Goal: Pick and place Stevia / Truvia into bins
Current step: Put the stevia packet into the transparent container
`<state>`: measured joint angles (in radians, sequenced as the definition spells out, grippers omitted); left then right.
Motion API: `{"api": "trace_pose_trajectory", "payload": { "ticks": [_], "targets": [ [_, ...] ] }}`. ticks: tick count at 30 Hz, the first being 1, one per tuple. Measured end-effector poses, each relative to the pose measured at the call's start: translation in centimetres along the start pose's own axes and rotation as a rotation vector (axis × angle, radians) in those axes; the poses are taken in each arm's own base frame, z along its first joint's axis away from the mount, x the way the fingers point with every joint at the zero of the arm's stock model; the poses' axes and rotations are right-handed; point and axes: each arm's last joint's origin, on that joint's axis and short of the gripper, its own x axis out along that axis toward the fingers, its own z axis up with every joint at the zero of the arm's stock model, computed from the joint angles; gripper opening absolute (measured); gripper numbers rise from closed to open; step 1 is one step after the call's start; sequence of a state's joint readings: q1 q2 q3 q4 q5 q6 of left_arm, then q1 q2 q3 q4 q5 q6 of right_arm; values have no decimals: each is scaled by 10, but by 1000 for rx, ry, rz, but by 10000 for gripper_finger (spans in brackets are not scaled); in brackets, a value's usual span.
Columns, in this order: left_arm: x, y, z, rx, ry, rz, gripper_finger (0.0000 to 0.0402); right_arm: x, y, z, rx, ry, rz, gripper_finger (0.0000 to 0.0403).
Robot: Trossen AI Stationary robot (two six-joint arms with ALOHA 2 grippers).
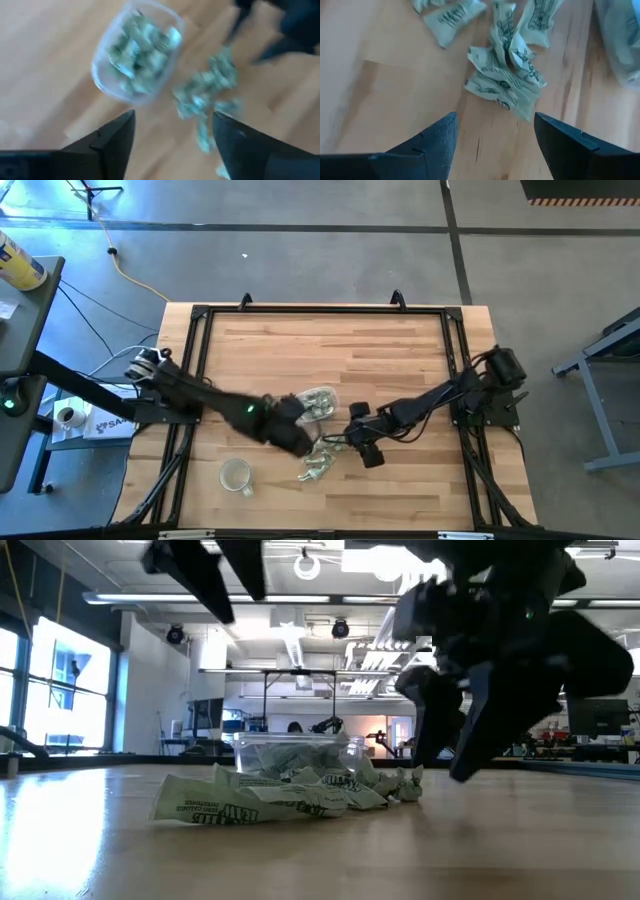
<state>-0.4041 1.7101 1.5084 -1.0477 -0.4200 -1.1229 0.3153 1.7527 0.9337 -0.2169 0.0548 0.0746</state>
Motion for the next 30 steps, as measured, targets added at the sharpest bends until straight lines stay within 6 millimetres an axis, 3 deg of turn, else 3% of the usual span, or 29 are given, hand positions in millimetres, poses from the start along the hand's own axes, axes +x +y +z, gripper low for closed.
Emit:
{"api": "trace_pose_trajectory", "payload": {
  "ticks": [9, 16, 18, 21, 25, 30],
  "targets": [
    [-27, -17, -45, -84, 16, -84, 183, 21, -3, -4, 2, 18, -13, 182],
    [-31, -19, -53, -129, 17, -85, 137, 21, -7, -3, 16, 19, -1, 40],
    [-31, -19, -53, -130, 17, -85, 131, 15, -6, -2, 29, 54, 24, 11],
    [-31, -18, -53, -125, 18, -74, 127, 0, -1, 3, 67, 145, 69, 21],
    [-31, -15, -53, -96, 3, -50, 127, -34, -2, 29, 88, 47, 53, 8],
    [-31, -15, -52, -59, -28, -35, 127, -59, -49, 65, 162, -177, -140, 17]
  ]
}}
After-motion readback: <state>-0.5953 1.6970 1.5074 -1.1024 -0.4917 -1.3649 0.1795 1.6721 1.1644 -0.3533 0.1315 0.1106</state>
